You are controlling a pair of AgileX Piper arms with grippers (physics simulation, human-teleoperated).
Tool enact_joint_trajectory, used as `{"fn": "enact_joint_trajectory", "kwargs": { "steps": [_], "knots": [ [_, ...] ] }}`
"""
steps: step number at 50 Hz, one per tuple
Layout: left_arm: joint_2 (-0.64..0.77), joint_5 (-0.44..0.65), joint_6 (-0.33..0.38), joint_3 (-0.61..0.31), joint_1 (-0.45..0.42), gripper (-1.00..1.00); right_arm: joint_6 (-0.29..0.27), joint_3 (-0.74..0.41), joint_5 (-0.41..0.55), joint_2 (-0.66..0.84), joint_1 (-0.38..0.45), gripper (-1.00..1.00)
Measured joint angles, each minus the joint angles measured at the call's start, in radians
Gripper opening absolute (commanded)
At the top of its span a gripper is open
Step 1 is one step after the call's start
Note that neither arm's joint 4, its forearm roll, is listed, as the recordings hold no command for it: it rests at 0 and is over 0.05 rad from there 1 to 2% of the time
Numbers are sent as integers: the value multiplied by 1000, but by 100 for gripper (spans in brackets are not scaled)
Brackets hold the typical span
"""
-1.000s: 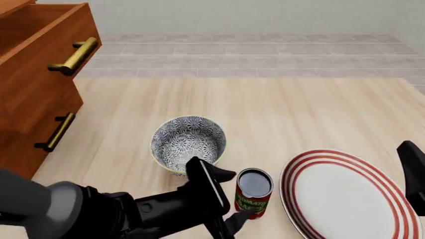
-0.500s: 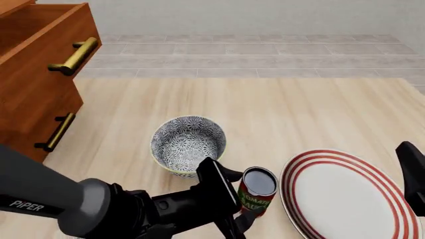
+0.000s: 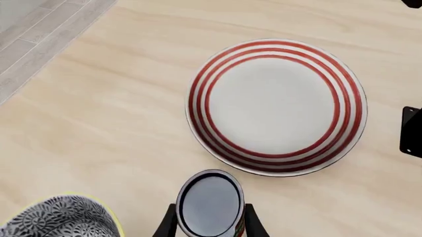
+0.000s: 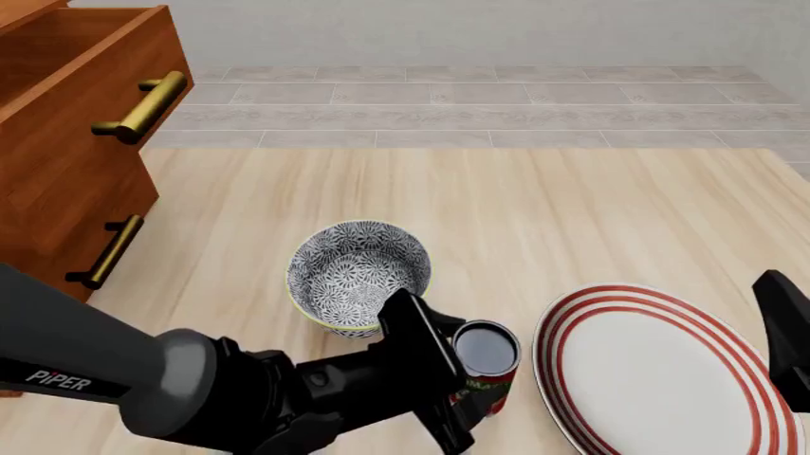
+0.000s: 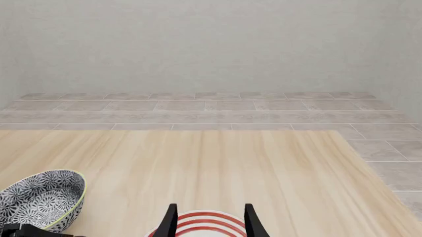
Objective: Put the ketchup in the top drawer of the cabinet.
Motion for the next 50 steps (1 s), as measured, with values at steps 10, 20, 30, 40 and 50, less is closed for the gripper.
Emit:
{"fn": "enact_joint_trajectory", "kwargs": {
  "steps": [10, 20, 30, 40, 50],
  "knots": [
    [-10, 7, 0, -2, -6, -100, -1, -3, 3, 1, 1, 100],
    [-41, 8, -5, 18, -13, -100, -1, -5, 6, 0, 1, 100],
    [-127, 32, -9, 52, -22, -100, -1, -4, 4, 0, 2, 100],
    [-248, 77, -5, 93, -27, -100, 1, -4, 5, 1, 3, 100],
    [-397, 146, 7, 126, -28, -100, 2, -4, 6, 0, 5, 100]
  ]
}}
